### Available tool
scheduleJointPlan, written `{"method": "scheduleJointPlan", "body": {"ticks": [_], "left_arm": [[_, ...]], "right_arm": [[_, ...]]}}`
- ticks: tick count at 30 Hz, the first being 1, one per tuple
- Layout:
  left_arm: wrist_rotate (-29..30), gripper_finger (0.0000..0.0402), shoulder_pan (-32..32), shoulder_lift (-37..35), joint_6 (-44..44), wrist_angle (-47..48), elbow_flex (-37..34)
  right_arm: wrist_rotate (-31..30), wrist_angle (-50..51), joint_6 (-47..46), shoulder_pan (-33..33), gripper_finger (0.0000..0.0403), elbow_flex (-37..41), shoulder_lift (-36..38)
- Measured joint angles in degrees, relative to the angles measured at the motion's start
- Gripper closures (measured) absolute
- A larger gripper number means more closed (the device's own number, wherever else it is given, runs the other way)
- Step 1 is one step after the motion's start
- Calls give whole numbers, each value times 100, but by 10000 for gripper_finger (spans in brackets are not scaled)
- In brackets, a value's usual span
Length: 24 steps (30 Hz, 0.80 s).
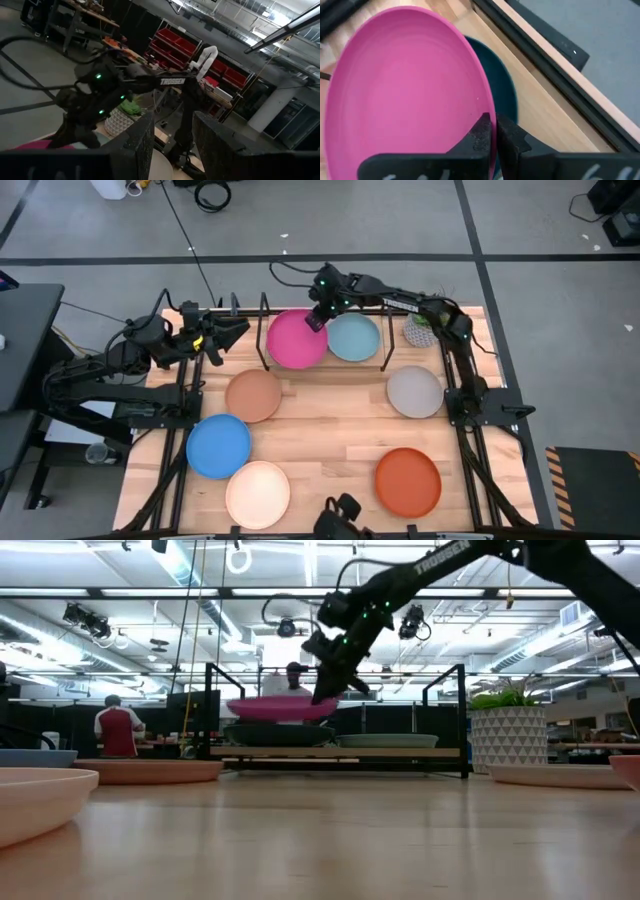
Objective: Place and stack plates onto a shelf
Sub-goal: Stack the pink plate on top of the dark blue plate on the shelf, then stack the brown plate on top of the light blue plate on the shelf
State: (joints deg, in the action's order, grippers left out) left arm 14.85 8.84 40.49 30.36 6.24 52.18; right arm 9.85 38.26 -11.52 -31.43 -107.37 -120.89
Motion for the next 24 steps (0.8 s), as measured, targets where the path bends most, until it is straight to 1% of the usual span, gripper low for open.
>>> {"method": "scheduleJointPlan", "body": {"ticks": [7,9,12,14,17,21,24], "left_arm": [[-2,260,0,0,-5,94,0],[-2,260,0,0,-7,149,0],[-4,260,0,0,-13,190,0],[-4,260,0,0,-16,231,0],[-11,260,0,-2,-16,224,0],[-20,260,0,-1,-8,223,0],[-233,260,0,-7,61,176,0]], "right_arm": [[217,82,120,-36,344,0,-192],[174,41,170,-42,332,0,-144],[-48,53,279,-78,317,0,13],[-65,83,399,-100,310,0,172],[342,208,851,-73,304,0,486],[1123,413,1670,398,304,-9,881],[1207,549,2359,948,306,-9,1009]]}}
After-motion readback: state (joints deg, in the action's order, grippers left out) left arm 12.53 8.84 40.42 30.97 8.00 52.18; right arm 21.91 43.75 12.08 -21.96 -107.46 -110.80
